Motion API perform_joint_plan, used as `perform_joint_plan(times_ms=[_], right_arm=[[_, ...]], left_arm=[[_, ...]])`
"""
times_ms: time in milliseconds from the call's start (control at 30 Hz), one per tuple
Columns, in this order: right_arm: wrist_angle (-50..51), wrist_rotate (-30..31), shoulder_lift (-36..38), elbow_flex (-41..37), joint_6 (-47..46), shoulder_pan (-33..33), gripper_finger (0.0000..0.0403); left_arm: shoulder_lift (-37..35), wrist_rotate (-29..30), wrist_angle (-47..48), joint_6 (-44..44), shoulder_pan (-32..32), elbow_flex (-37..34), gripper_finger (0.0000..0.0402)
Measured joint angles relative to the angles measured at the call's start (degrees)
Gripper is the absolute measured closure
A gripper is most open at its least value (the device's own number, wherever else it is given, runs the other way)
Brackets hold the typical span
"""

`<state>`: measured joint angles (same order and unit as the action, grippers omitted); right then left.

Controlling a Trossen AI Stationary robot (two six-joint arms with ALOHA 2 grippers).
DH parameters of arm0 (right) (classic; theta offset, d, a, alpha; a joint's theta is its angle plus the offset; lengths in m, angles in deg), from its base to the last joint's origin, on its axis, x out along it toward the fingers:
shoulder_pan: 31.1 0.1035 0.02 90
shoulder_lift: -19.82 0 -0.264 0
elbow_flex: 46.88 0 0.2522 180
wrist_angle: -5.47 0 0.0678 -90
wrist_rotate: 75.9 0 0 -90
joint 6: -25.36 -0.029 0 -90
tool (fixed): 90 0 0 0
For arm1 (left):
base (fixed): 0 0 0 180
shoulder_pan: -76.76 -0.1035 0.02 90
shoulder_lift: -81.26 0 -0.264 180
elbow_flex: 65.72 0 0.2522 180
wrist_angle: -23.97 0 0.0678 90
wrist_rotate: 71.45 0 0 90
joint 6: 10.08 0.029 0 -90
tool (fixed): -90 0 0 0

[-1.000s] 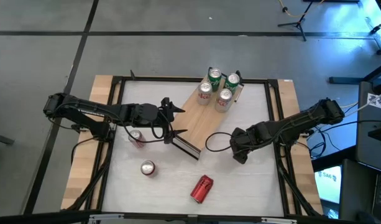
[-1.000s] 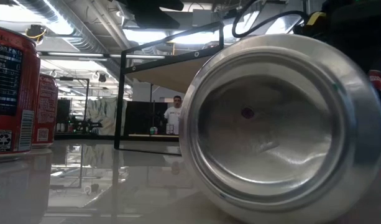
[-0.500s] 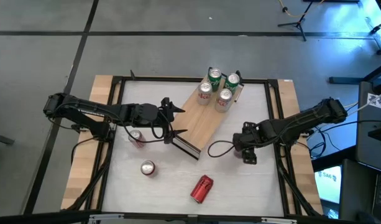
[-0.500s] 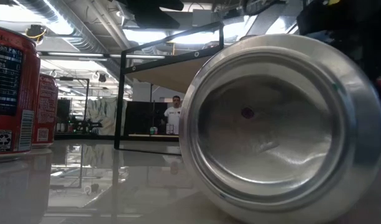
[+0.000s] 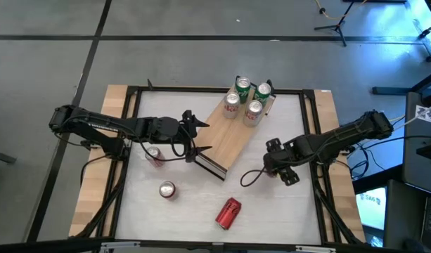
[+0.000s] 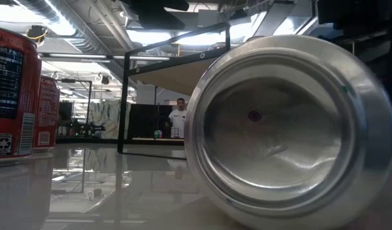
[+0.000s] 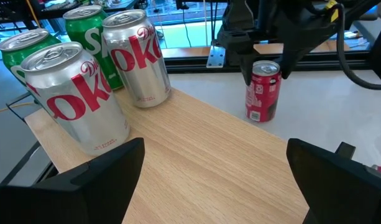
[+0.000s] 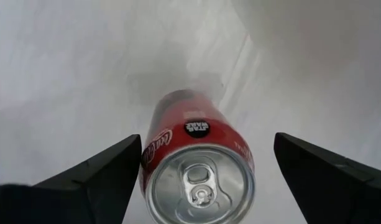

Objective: Place canned beverage on shelf
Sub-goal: Put the right red-white soda can on the shelf

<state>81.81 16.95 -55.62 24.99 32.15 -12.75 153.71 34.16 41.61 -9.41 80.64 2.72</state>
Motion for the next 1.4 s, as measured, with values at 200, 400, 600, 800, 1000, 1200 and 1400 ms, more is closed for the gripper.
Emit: perform_joint_plan(times_ms=[200, 400, 600, 800, 1000, 1200, 1400], right_arm=[[-1.90, -3.03, -0.02, 0.00, 3.32, 0.00, 0.0043], [-2.06, -3.49, -0.04, 0.97, 8.96, 0.00, 0.0043], [-1.72, -2.03, -0.04, 6.42, 15.29, 0.00, 0.0043], [6.88, -2.00, -0.04, 9.36, 27.06, 0.00, 0.0043], [16.48, -2.06, -0.04, 9.53, 41.85, 0.00, 0.0043], [16.99, -0.97, -0.04, 9.53, 58.19, 0.02, 0.0042], [14.57, -0.87, -0.09, 7.62, 64.35, 0.00, 0.0042]], left_arm=[[0.00, 0.00, 0.00, 0.00, 0.00, 0.00, 0.0017], [0.00, 0.00, 0.00, 0.00, 0.00, 0.00, 0.0017], [0.00, 0.00, 0.00, -0.02, 0.00, 0.00, 0.0017], [0.00, 0.72, 0.00, 0.00, 0.00, 0.00, 0.0017], [0.00, 4.03, 0.00, -0.07, 0.00, 0.00, 0.0017], [0.00, 4.76, -0.01, -0.14, 0.00, 0.00, 0.0017], [0.00, 4.76, 0.00, -0.28, 0.00, 0.00, 0.0017]])
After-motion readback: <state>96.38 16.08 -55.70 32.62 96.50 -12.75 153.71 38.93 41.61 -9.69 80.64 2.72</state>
